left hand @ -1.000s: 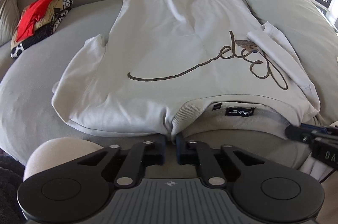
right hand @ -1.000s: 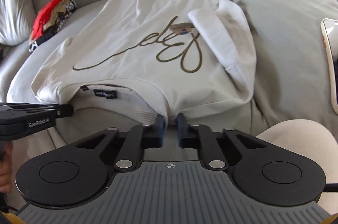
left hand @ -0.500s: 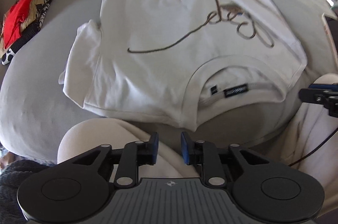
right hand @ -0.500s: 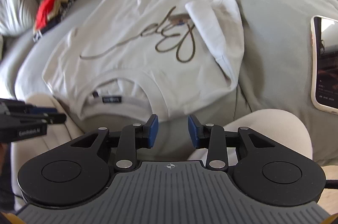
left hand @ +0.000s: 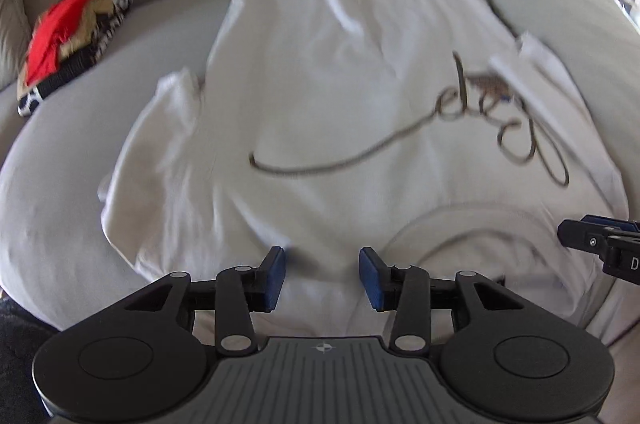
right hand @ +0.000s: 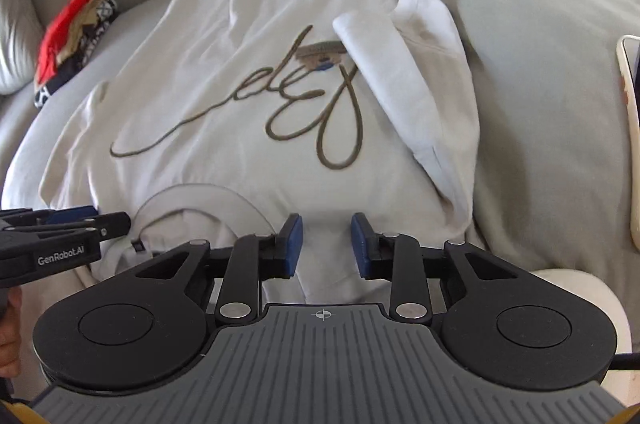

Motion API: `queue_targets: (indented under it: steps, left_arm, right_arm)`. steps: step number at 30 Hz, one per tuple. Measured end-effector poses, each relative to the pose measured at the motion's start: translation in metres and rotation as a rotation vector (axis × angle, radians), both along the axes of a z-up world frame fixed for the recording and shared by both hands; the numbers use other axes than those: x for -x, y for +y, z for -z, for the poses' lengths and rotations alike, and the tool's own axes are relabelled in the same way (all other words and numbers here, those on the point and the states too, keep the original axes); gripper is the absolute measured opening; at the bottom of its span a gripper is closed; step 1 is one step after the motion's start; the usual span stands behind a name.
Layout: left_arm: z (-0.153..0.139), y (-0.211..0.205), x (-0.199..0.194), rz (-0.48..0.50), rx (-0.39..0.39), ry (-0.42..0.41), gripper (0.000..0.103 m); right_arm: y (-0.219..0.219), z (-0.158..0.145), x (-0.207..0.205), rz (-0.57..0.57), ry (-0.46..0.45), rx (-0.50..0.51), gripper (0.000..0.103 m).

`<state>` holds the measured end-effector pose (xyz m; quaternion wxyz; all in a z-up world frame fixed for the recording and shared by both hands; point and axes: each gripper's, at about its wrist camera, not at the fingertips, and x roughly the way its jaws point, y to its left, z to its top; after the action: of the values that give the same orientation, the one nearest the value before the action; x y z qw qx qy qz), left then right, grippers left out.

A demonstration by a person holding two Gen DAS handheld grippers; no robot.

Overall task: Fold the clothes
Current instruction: 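Move the open right gripper to the sweatshirt sleeve cuff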

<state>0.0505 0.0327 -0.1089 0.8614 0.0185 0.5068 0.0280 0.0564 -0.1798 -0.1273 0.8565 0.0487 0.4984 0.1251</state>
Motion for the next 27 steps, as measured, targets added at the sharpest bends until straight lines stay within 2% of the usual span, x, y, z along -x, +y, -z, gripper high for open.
queue_targets:
  steps: [3, 6, 8, 10, 13, 16, 20, 21, 24, 27]
  left_arm:
    - [0.001, 0.0, 0.012, 0.015, 0.008, 0.01, 0.041]
    - [0.0, 0.003, 0.022, 0.015, 0.041, 0.072, 0.041]
    - [-0.004, 0.006, 0.026, 0.035, 0.097, 0.147, 0.041]
    - [-0.015, 0.009, 0.032, 0.03, 0.131, 0.132, 0.041]
    - [-0.042, 0.013, 0.035, 0.024, 0.155, 0.068, 0.041]
    - [-0.073, 0.021, 0.035, 0.025, 0.232, 0.025, 0.042]
    - [-0.102, 0.029, 0.033, 0.043, 0.325, -0.003, 0.045]
    - [-0.106, 0.029, 0.031, 0.049, 0.341, -0.005, 0.045]
    - [-0.108, 0.023, 0.027, 0.057, 0.372, 0.014, 0.045]
    - [-0.094, 0.009, 0.02, 0.089, 0.402, 0.048, 0.047]
  right_arm:
    - [-0.006, -0.001, 0.009, 0.007, 0.057, -0.001, 0.033]
    - [-0.018, 0.0, 0.016, 0.043, 0.191, -0.066, 0.035]
    - [-0.022, -0.004, 0.023, 0.058, 0.216, -0.101, 0.035]
    - [-0.024, -0.02, 0.033, 0.066, 0.152, -0.118, 0.036]
    - [-0.03, -0.06, 0.039, 0.106, 0.014, -0.127, 0.042]
    - [-0.047, -0.113, 0.05, 0.178, -0.126, -0.104, 0.043]
    - [-0.08, -0.181, 0.067, 0.221, -0.259, -0.072, 0.053]
    - [-0.086, -0.192, 0.068, 0.217, -0.269, -0.049, 0.059]
    - [-0.101, -0.217, 0.065, 0.202, -0.268, 0.01, 0.061]
    - [-0.11, -0.214, 0.053, 0.183, -0.231, 0.034, 0.066]
